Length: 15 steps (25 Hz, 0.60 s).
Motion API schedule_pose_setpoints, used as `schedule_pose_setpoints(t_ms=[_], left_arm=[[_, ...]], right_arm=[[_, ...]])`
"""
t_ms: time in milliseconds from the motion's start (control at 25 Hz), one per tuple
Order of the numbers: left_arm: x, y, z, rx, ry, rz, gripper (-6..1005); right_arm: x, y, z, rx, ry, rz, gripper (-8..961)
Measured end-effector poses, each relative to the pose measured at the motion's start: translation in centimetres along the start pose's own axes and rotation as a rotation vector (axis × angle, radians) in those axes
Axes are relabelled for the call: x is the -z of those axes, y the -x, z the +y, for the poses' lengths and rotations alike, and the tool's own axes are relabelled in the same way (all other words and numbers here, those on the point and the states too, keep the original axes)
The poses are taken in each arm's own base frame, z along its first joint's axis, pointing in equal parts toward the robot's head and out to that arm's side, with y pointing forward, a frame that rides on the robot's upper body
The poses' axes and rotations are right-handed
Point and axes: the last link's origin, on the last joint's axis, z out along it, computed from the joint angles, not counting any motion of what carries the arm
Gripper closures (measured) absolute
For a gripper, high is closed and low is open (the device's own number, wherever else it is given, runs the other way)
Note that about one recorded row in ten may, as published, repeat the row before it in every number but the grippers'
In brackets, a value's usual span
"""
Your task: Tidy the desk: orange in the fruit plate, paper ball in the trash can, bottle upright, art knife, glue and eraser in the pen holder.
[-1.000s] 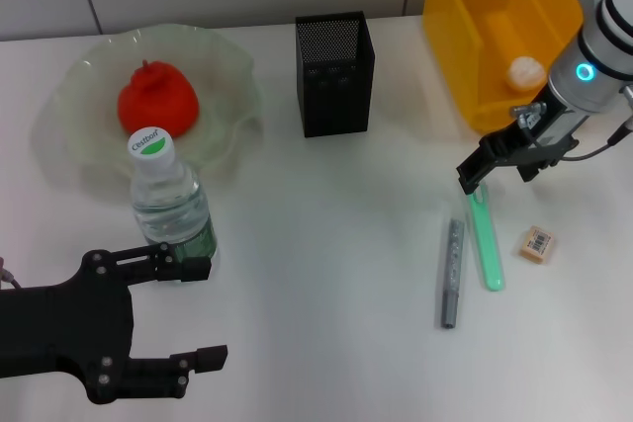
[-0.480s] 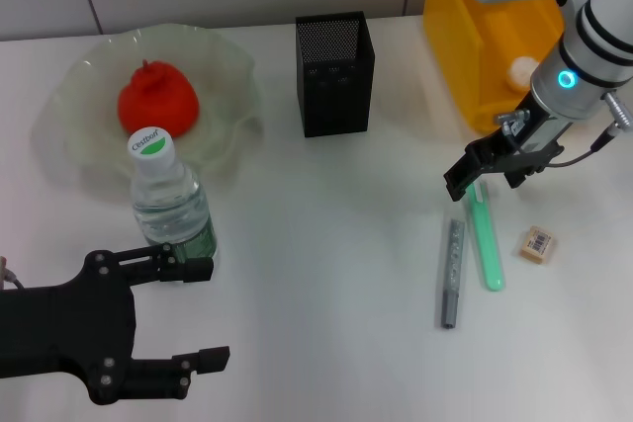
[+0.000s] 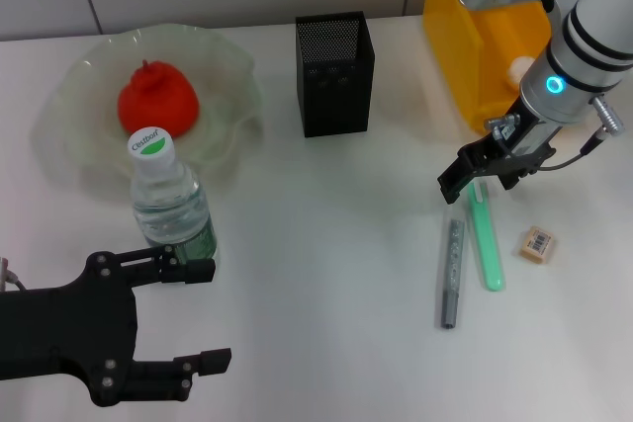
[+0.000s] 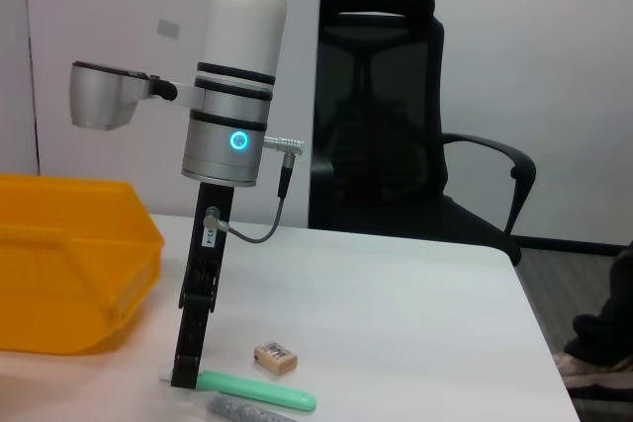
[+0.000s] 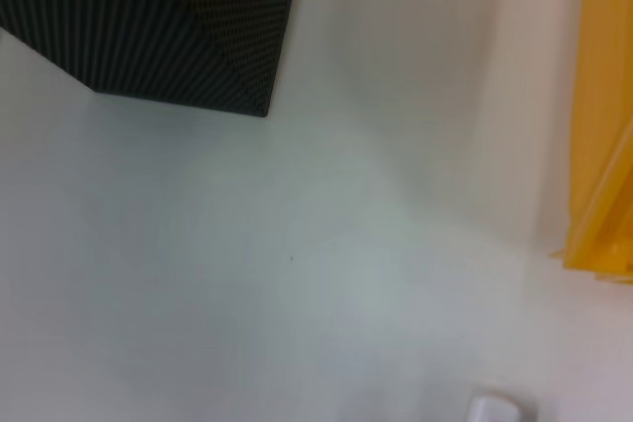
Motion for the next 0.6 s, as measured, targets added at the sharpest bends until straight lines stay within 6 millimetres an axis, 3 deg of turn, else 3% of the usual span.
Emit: schedule_pose_setpoints(t_ms=[240, 600], left_arm=[[0.03, 0.00, -0.01, 0.000, -0.001, 0.000, 199], [-0.13, -0.10, -0.03, -0.005, 0.004, 0.001, 199]], right_arm=[[-0.04, -0.06, -0.08, -0.004, -0.002, 0.004, 172], [-0.08, -0.10, -0.26, -0.006, -0.020, 0.009, 407]])
